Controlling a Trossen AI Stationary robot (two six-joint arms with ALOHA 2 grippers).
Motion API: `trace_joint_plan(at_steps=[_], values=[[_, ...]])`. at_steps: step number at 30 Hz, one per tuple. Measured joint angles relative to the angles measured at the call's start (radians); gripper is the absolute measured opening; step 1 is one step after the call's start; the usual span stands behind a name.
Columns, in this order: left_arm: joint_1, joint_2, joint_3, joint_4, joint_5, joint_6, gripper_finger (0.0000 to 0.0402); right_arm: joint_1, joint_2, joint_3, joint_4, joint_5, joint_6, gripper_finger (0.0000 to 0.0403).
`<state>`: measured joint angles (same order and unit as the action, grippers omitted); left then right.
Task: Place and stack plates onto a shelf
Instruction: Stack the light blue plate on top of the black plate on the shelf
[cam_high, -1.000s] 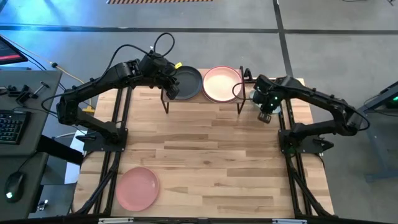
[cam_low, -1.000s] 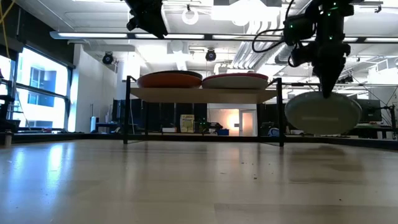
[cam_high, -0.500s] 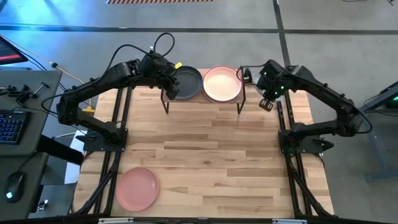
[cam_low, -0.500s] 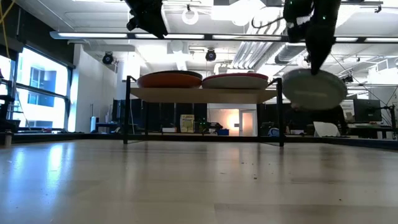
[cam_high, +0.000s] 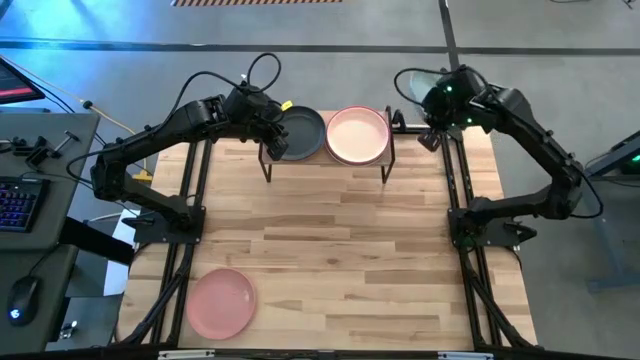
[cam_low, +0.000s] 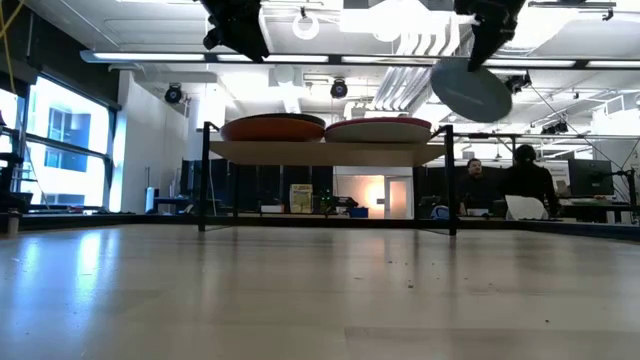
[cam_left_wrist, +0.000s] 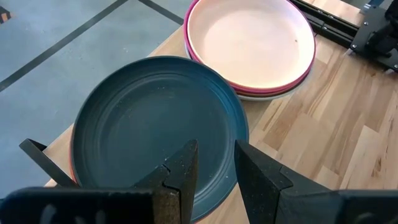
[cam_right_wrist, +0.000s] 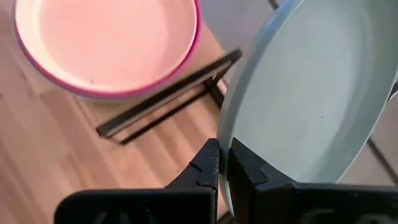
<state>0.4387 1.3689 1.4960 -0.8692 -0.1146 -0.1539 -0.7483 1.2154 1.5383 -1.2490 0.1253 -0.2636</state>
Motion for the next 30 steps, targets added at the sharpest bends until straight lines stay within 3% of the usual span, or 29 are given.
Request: trace_joint_plan(at_steps=[17, 30], values=[[0.000, 0.000, 0.000, -0.002, 0.059, -0.001, 0.0097, 0.104, 0.060, 0.032, 0.231, -0.060, -0.198, 0.0000], [0.000, 0.000, 0.000, -0.001, 0.123, -0.114, 0.0097, 0.214, 0.172, 0.032, 0.431, -0.080, -0.452, 0.0000]])
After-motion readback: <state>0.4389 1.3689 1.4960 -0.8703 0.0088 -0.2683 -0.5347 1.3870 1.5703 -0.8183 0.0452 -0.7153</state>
